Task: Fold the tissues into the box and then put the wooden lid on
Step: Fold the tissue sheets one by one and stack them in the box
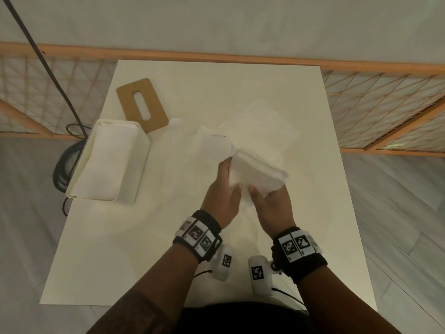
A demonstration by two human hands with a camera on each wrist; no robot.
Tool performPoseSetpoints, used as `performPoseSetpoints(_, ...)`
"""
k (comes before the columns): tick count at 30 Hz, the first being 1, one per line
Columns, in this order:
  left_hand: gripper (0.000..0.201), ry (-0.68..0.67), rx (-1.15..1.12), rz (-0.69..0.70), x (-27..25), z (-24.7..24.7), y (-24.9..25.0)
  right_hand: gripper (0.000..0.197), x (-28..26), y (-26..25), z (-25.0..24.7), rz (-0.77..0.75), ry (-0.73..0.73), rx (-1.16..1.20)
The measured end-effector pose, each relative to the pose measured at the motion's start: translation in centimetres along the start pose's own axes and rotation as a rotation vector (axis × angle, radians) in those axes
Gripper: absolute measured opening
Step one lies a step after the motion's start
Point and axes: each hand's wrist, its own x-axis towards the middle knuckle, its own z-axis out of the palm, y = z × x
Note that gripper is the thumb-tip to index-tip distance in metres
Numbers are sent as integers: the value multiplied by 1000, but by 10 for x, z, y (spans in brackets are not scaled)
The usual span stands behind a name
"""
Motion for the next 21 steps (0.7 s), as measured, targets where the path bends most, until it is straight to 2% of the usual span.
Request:
performPoseSetpoints(3,52,44,76,44,-8,18,-3,26,-10,0,4,-18,19,-59)
performPoseSetpoints(6,44,119,70,71,-14,24,1,28,-16,-4,2,-101,101,-79)
performPoseSetpoints(8,41,75,86,40,-16,29,-4,33,-15,-2,3,-106,97,-101)
performPoseSetpoints(11,41,-21,122,-68,-18,34,-22,33,-11,8,6,-18,14,-157)
performPoseSetpoints(16,44,58,140,-16,-14,31,-19,31,-6,8,1,-71,60,-172)
performPoseSetpoints(19,54,-37,128,-45,-12,33,-16,32,-7,13,4,35,34,-155)
performPoseSetpoints(21,53,-53,120,-57,-10,32,-11,30,-7,12,3,57,38,-145)
